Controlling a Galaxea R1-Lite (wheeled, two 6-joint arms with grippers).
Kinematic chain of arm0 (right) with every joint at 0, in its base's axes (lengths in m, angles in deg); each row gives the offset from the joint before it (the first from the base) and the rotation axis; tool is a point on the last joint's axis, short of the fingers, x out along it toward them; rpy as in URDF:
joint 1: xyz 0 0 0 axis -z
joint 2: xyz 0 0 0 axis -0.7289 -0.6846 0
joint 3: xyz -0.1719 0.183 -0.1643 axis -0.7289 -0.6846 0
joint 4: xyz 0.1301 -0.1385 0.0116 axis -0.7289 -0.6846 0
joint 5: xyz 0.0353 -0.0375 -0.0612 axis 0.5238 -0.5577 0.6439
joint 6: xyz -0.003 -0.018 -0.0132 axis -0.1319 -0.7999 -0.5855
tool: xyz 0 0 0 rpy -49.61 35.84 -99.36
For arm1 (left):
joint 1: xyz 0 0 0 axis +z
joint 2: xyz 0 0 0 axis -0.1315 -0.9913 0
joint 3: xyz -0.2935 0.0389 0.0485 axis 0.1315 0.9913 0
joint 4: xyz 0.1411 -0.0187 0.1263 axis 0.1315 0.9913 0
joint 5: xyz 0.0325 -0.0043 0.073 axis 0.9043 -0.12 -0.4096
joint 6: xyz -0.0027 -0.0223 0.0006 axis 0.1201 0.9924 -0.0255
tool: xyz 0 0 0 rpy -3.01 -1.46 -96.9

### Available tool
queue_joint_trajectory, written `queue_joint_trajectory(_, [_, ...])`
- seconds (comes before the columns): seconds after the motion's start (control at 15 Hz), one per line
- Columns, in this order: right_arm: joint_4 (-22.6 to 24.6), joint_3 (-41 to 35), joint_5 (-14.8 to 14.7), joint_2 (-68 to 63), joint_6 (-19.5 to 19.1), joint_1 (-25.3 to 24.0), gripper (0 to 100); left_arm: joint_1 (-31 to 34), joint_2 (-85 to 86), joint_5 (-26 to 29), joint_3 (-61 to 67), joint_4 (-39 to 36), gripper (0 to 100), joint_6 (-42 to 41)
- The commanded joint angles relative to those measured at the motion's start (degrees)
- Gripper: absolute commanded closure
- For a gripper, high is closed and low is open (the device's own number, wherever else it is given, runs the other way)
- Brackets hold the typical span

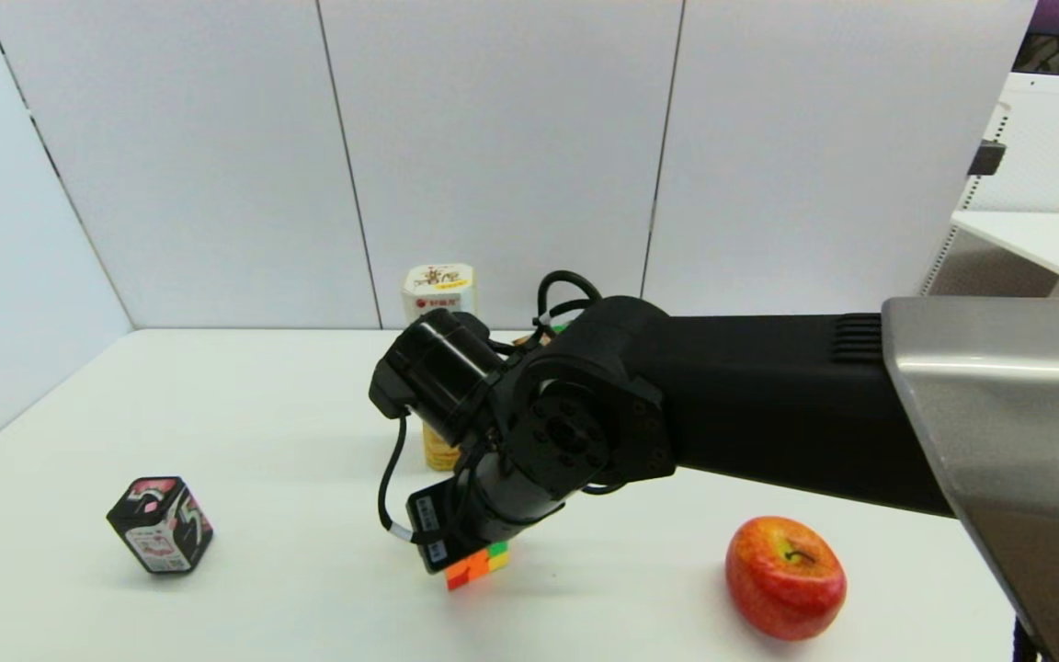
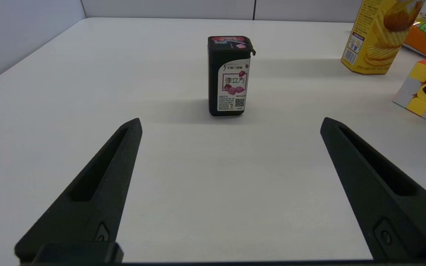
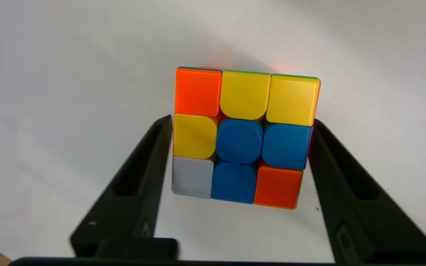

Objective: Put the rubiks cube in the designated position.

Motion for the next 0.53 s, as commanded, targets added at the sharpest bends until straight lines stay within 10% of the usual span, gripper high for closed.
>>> queue_joint_trajectory(0.07, [0.1,0.0,0.0,2.7,-0.1,0.0,0,0.0,0.0,0.0,0.0,0.0,0,0.0])
queue_joint_trajectory(0.53, [9.3,-0.3,0.1,22.0,-1.6,5.0,0,0.0,0.0,0.0,0.0,0.0,0,0.0])
